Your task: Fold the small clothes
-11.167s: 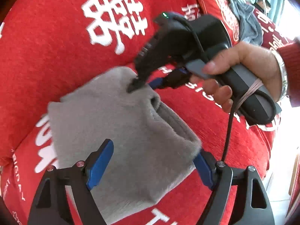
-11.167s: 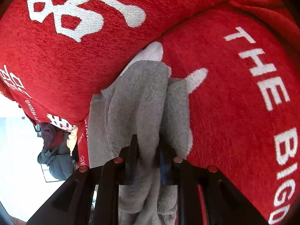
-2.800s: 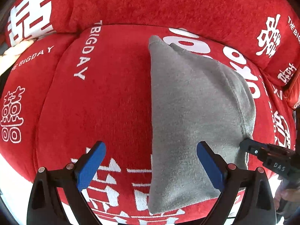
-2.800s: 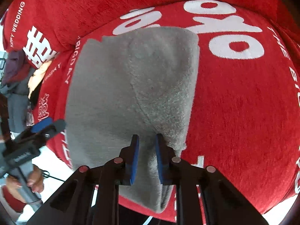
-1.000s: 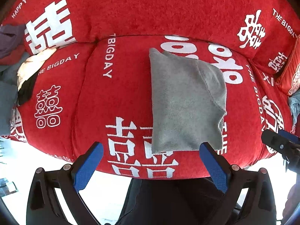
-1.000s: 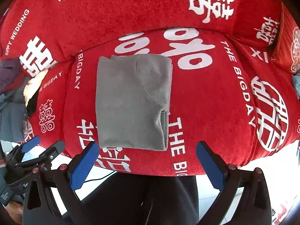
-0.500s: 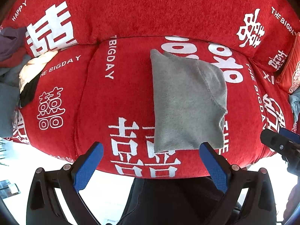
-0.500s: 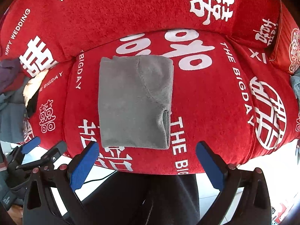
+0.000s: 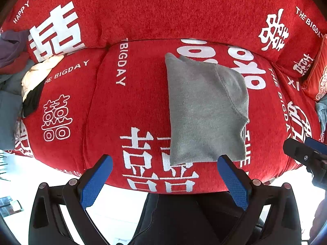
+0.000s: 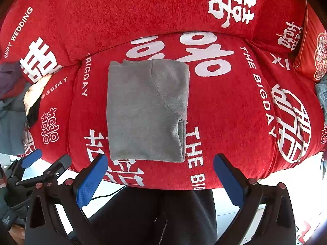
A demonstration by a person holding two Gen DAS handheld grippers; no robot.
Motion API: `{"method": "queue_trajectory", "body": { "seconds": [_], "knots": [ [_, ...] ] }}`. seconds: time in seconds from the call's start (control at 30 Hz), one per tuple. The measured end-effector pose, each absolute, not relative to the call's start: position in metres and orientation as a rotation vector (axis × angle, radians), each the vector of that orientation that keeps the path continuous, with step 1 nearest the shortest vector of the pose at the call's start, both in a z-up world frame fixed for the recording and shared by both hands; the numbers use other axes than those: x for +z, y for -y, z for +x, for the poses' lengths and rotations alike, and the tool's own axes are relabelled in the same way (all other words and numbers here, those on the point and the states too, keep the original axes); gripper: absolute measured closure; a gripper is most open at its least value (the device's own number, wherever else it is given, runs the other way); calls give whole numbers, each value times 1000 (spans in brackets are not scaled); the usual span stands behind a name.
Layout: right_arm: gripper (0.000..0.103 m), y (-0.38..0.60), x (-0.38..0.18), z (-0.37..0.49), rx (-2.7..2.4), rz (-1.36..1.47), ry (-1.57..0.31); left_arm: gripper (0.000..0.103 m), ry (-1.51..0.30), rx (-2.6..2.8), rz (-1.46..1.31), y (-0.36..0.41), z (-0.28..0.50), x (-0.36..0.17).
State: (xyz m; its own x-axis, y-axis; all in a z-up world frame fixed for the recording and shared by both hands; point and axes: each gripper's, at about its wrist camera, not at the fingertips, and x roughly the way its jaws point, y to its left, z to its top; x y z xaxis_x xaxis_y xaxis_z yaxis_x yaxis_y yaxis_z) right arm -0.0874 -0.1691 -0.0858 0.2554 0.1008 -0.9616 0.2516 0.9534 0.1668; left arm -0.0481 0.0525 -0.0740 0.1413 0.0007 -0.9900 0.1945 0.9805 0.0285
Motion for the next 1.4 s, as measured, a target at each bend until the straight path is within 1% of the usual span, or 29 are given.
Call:
{"method": "queue_trajectory", "body": {
  "seconds": [1.4],
  "knots": [
    [0,167,-88,-86,-105,311,-1322,1,-1434,-143,168,-55,-47,-78]
  ]
}}
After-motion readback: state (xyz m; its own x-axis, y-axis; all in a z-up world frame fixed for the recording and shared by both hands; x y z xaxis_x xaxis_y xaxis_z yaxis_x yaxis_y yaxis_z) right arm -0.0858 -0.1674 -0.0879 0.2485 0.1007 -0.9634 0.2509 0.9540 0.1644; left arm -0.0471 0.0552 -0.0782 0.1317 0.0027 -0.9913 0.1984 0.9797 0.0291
